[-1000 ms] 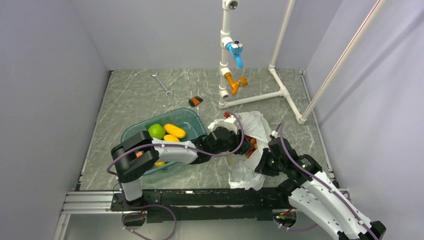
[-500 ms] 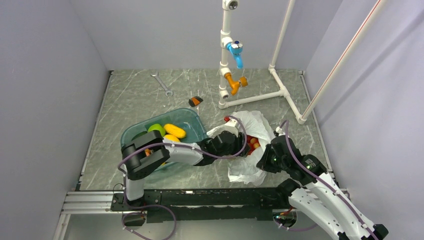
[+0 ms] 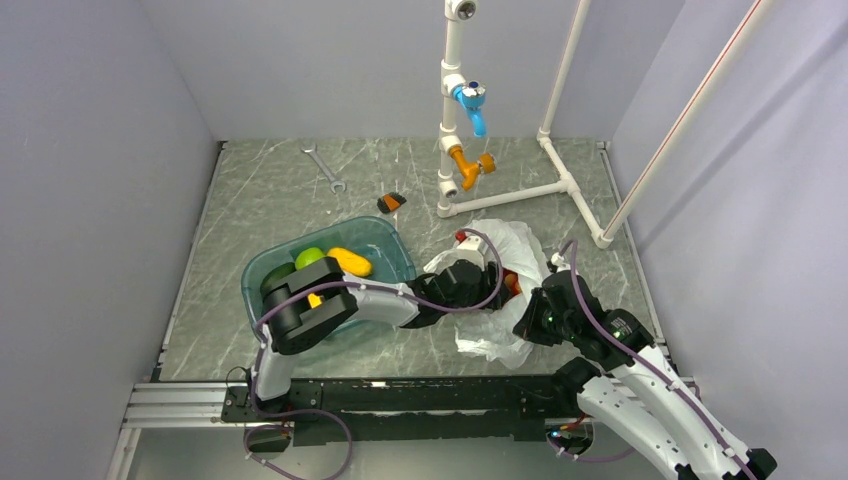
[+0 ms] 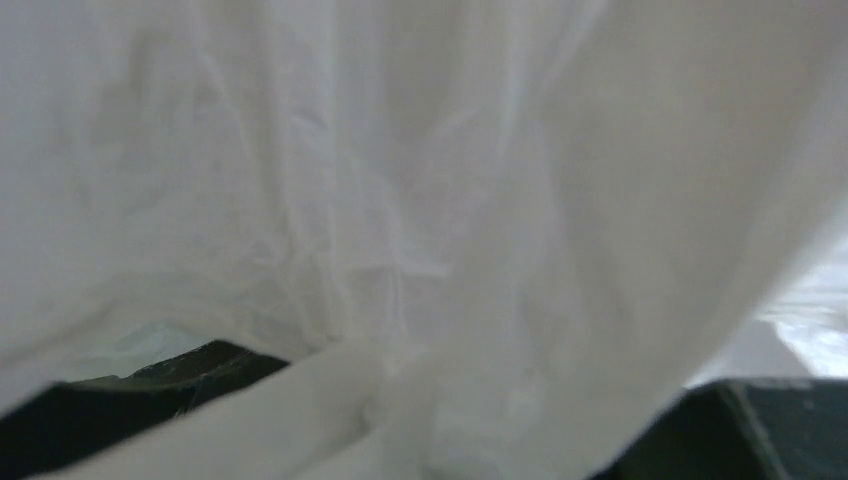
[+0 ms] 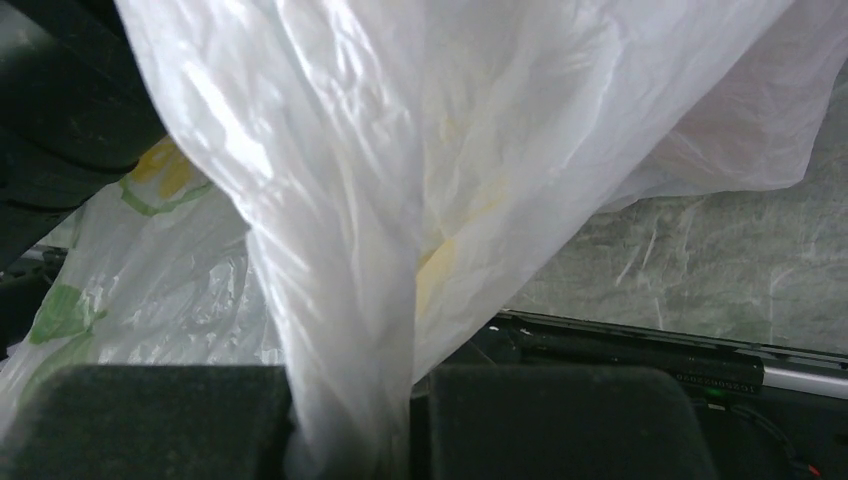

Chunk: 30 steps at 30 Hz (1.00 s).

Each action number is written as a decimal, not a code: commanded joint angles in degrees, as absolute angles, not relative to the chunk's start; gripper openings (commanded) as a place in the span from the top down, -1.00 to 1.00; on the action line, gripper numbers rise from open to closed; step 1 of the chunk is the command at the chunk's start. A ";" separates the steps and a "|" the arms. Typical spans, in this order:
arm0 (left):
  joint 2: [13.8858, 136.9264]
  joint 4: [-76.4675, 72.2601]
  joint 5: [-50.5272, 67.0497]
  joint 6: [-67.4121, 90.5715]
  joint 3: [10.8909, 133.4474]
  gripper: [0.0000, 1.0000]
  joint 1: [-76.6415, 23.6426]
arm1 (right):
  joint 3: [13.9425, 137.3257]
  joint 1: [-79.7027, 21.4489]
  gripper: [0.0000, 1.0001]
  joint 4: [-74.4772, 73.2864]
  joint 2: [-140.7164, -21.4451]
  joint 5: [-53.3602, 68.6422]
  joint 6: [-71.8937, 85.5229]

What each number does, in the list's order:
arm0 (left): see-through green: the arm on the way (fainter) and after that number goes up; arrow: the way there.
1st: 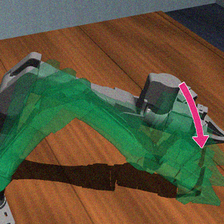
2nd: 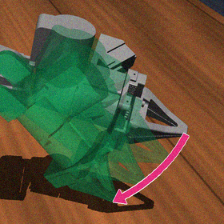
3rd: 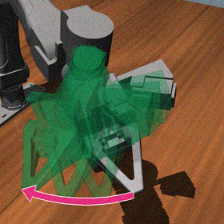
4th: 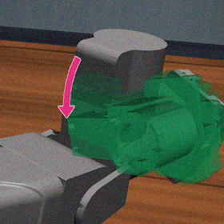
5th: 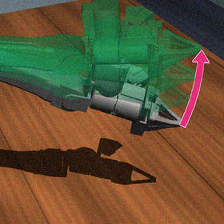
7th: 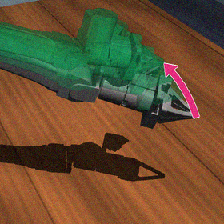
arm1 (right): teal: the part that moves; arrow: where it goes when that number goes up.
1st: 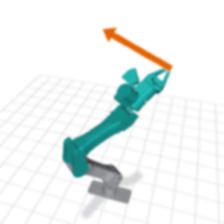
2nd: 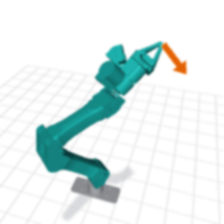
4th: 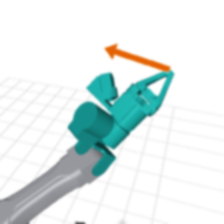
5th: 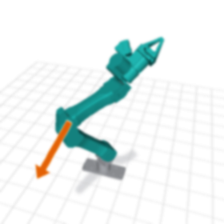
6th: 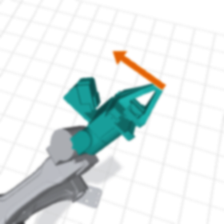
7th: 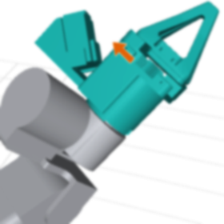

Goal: Take the fake fruits out of the plastic bag
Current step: Take out the fake fruit from the plastic bag.

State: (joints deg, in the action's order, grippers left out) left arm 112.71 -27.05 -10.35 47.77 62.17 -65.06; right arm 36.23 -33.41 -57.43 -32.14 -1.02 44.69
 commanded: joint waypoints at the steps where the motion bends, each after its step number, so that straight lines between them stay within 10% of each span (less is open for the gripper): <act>1: 114.87 -30.13 -8.47 50.22 63.70 -0.21 -64.86 | 37.50 -33.62 0.88 -56.02 -31.84 -1.75 43.61; 6: 115.88 -32.07 -7.53 50.88 63.54 -0.10 -64.90 | 38.23 -33.60 0.89 -55.32 -32.41 -1.63 43.94; 16: 110.33 -32.11 -6.90 46.70 61.67 0.73 -64.34 | 39.94 -33.62 0.89 -55.64 -32.93 -5.44 42.74; 30: 94.49 -24.74 -4.95 37.76 63.30 0.88 -64.36 | 39.06 -33.62 1.00 -53.97 -34.16 -6.85 42.29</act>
